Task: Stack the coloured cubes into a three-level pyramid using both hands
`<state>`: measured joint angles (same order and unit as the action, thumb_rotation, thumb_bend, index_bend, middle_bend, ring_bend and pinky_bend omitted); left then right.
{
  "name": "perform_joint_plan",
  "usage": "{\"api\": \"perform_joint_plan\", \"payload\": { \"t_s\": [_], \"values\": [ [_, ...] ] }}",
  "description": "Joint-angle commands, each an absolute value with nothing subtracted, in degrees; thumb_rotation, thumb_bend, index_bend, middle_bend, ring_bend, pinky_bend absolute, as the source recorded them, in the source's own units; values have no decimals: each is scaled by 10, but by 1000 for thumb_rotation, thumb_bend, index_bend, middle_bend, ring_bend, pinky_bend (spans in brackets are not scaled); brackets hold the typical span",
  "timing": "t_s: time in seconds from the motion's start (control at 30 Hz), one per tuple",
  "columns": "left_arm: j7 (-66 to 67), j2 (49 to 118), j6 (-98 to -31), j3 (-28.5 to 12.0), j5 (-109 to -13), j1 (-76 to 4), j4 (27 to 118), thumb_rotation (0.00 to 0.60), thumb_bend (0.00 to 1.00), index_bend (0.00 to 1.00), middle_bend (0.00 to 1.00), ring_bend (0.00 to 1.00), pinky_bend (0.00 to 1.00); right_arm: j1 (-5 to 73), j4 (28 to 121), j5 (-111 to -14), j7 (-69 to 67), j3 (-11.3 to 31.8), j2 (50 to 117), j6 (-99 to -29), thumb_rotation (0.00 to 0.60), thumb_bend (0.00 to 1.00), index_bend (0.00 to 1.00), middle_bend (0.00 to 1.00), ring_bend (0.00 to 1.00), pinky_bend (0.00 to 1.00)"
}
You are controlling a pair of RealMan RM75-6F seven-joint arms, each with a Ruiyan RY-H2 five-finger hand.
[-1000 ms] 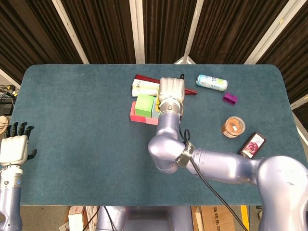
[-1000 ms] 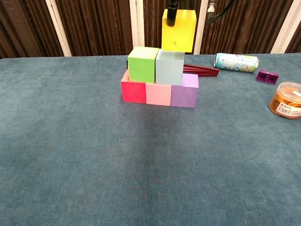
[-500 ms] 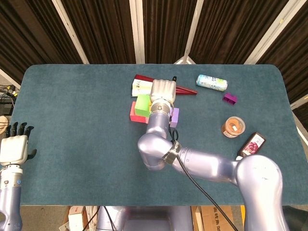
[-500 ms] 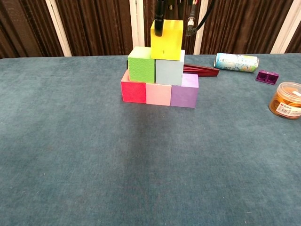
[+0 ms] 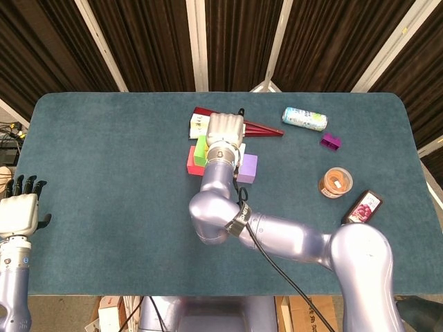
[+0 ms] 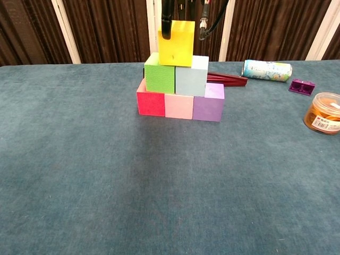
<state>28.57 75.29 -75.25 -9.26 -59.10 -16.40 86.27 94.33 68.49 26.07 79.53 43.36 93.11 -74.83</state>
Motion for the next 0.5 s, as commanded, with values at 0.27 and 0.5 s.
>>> {"api": "perform_joint_plan", "payload": {
  "t_s": [0.27, 0.5],
  "values": [
    [283, 751, -754, -94, -589, -164, 863, 600, 324, 202, 76, 0, 0, 947, 658, 245, 809, 452, 951, -744, 600, 347, 403, 424, 225, 0],
    [282, 750, -756, -93, -588, -163, 863, 600, 324, 202, 76, 0, 0, 947, 642, 234, 820, 460, 962, -745, 600, 347, 403, 424, 225, 0]
  ]
}}
